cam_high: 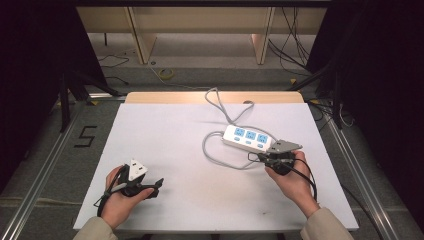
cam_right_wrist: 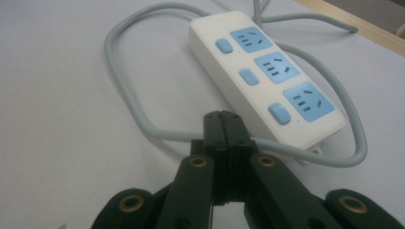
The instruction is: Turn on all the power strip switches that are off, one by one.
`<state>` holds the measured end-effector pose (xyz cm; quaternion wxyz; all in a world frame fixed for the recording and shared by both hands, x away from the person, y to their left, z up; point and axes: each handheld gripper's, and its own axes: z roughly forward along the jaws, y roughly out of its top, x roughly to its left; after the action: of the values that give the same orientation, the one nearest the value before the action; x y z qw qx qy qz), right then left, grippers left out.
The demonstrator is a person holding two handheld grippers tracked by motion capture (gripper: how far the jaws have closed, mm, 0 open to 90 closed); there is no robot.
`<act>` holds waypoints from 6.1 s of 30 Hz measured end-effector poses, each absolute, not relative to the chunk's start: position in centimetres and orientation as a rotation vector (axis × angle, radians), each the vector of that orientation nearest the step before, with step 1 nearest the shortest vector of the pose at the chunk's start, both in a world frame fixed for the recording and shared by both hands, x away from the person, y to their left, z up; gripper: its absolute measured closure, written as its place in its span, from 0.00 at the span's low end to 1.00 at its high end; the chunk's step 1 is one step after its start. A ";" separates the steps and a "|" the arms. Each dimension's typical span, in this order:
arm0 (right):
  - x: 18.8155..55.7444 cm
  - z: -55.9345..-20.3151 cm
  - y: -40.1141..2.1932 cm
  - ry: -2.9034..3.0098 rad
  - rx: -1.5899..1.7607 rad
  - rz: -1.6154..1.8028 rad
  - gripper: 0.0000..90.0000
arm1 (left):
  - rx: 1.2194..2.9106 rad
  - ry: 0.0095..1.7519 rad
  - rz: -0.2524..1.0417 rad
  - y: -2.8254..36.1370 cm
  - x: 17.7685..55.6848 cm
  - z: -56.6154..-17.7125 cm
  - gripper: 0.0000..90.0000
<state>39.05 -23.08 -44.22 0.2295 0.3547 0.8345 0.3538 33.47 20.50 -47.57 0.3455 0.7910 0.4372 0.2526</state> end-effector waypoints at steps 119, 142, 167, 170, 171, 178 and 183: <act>50.6 -43.4 -15.7 2.439 1.127 0.795 1.00 | 2.059 1.124 0.670 20.0 33.3 -47.4 0.20; 51.2 -44.5 -14.9 2.473 1.134 0.735 1.00 | 2.055 1.122 0.667 19.9 33.4 -47.4 0.20; 51.2 -44.8 -14.9 2.454 1.180 0.751 1.00 | 2.055 1.129 0.669 19.9 33.4 -47.4 0.20; 51.1 -44.8 -14.9 2.451 1.179 0.750 1.00 | 2.056 1.129 0.670 19.9 33.4 -47.5 0.20; 51.1 -44.8 -14.9 2.449 1.181 0.752 1.00 | 2.055 1.130 0.668 19.9 33.4 -47.5 0.20; 51.0 -44.9 -14.7 2.447 1.177 0.733 1.00 | 2.056 1.127 0.670 19.9 33.4 -47.5 0.19; 51.1 -44.9 -14.8 2.446 1.184 0.740 1.00 | 2.057 1.125 0.668 19.8 33.4 -47.5 0.20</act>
<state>51.08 -14.81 -44.85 0.1618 0.4149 0.8571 0.2591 33.41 19.83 -47.51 0.3447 0.7920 0.4333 0.2572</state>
